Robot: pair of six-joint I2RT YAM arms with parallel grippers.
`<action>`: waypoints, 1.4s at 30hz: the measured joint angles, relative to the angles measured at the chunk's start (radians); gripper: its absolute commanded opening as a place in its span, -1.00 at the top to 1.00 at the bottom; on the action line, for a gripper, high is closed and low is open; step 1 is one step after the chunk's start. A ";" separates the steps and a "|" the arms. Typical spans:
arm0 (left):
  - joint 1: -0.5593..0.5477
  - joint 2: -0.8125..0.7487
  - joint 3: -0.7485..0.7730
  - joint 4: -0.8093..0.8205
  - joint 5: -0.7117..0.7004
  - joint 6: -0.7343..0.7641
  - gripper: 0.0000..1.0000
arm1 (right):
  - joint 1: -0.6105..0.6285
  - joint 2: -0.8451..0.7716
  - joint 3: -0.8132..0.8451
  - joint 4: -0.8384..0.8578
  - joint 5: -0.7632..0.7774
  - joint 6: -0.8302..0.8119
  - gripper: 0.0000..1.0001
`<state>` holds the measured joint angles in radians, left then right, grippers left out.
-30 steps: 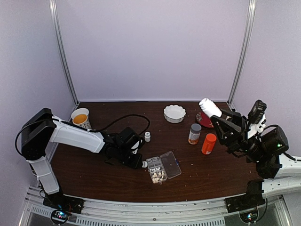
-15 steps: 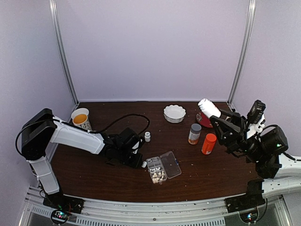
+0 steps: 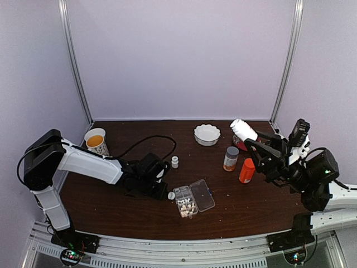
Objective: Sort the pills into containers
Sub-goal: Adjust the lid of the pill bottle at the center of the board.
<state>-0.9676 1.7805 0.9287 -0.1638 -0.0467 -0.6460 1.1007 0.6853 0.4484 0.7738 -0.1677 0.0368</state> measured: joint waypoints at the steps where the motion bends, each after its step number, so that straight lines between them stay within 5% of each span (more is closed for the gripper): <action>1: 0.000 -0.002 -0.002 -0.002 -0.003 0.000 0.63 | 0.000 0.003 0.001 0.000 -0.001 0.001 1.00; 8: 0.011 -0.065 -0.050 -0.053 -0.013 0.000 0.55 | 0.000 0.016 0.009 0.000 -0.012 0.009 1.00; 15: 0.011 -0.117 -0.070 -0.072 0.030 0.005 0.25 | 0.000 0.028 0.019 0.000 -0.016 0.015 1.00; 17: 0.011 -0.117 -0.071 -0.065 0.056 0.006 0.42 | 0.000 0.028 0.019 0.000 -0.016 0.015 1.00; 20: 0.011 -0.116 -0.071 -0.050 0.089 0.011 1.00 | 0.000 0.028 0.019 0.000 -0.017 0.015 1.00; 42: 0.029 -0.060 -0.070 0.065 0.231 0.008 1.00 | 0.000 0.022 0.021 -0.023 -0.017 0.014 1.00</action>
<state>-0.9390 1.7206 0.8585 -0.0990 0.1844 -0.6384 1.1007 0.7071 0.4690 0.7509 -0.1844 0.0505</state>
